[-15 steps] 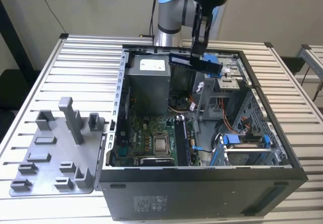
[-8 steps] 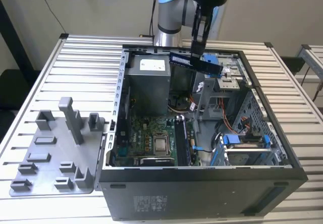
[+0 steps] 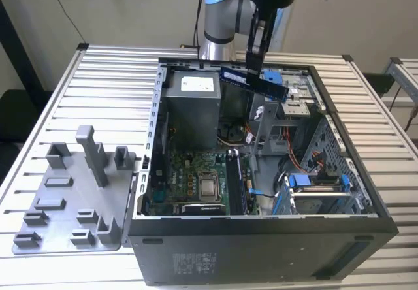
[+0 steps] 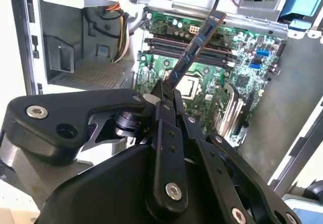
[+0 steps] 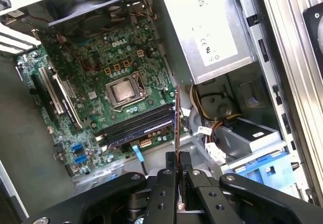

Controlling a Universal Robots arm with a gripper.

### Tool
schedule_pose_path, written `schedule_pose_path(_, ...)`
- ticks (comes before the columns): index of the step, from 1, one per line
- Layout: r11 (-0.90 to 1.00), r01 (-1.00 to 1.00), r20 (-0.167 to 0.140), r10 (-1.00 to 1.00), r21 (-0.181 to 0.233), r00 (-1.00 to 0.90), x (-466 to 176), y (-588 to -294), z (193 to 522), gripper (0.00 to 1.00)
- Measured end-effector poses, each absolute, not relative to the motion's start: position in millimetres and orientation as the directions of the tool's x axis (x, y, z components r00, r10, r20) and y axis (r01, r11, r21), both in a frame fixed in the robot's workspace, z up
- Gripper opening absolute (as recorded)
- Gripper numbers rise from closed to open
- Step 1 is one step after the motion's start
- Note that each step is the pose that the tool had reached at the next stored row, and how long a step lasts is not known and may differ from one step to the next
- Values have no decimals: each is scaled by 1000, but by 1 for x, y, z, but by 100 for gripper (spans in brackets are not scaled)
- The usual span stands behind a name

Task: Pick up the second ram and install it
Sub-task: 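Insert the second ram into the second slot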

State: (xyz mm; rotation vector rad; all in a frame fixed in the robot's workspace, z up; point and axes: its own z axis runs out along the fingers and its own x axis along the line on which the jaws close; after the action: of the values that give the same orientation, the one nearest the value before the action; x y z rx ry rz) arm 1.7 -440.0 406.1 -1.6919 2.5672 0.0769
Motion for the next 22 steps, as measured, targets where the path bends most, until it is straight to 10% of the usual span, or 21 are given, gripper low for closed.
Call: schedule_pose_path(22, 524, -852, -83, -849, 5, -523, 2, -440, 405, 14)
